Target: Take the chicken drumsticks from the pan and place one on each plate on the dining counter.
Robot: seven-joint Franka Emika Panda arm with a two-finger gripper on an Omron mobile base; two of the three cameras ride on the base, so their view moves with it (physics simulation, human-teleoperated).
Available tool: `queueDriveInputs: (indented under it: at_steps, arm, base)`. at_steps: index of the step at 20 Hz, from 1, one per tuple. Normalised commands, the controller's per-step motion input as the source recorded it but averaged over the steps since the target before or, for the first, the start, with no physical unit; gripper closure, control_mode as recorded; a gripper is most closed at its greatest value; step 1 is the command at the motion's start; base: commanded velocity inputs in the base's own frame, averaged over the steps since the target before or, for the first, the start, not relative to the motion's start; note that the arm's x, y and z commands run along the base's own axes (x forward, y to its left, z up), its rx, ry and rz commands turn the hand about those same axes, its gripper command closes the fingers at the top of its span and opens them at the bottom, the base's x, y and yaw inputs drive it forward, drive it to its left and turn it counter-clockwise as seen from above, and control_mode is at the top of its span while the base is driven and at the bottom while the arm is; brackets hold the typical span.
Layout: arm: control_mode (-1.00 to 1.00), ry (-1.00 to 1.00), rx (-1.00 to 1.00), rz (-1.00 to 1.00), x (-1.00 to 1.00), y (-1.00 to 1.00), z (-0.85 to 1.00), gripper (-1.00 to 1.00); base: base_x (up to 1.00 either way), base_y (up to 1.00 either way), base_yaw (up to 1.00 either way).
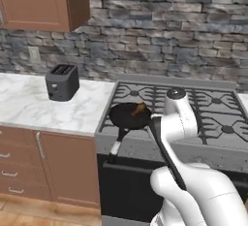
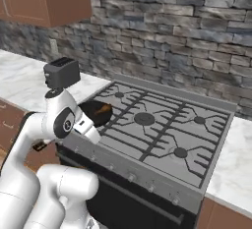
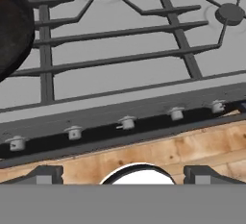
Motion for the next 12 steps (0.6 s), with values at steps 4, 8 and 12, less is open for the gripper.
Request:
queueDriveInputs:
  at_steps: [4,8,12]
  arm:
    - [1.00,0.00,0.00,0.00,0.00,0.00,0.00,-1.00]
    - [1.00,0.00,0.00,0.00,0.00,0.00,0.00,-1.00]
    - [-1.00,-0.12,0.00,-0.20,0.43,0.03,0.00,-1.00]
  base:
    - [0.69,0.40,-0.32]
    - [0.58,0.10,-0.28]
    - [0.14,0.01,-0.07]
